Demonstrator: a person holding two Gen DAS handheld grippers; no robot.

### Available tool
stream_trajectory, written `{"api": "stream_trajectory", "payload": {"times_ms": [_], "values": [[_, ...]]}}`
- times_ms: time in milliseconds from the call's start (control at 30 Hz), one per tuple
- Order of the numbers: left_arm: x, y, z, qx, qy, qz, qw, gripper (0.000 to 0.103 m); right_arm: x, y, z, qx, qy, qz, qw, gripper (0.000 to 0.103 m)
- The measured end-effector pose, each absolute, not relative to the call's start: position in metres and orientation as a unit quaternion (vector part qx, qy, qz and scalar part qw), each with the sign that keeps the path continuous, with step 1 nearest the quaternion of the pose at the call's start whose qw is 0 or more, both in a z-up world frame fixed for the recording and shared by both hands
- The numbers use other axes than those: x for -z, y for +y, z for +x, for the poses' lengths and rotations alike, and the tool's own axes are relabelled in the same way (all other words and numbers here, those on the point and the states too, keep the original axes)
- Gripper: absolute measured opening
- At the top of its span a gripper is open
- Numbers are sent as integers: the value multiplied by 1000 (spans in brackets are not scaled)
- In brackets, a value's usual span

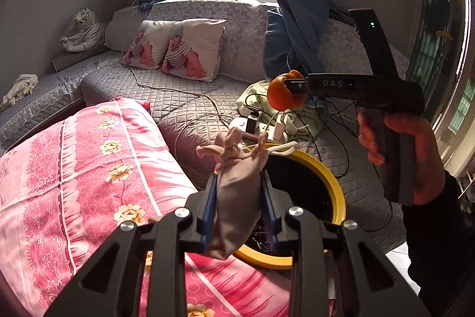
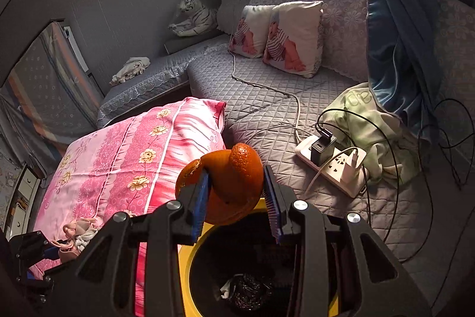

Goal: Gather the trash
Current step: 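Carry the beige pouch and orange peel with both tools over the yellow bin, then open the left tool to drop the pouch while the right tool drops the peel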

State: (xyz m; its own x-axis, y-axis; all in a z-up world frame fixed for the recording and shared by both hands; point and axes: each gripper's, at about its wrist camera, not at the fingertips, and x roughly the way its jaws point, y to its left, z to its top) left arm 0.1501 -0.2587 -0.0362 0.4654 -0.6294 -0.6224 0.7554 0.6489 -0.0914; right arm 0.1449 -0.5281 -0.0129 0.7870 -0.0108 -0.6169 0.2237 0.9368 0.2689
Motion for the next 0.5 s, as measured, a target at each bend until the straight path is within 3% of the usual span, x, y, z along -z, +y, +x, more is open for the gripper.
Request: {"api": "stream_trajectory", "payload": {"times_ms": [500], "values": [[76, -317, 172, 415, 364, 106, 827, 26, 58, -556, 113, 102, 343, 193, 914, 34]]}}
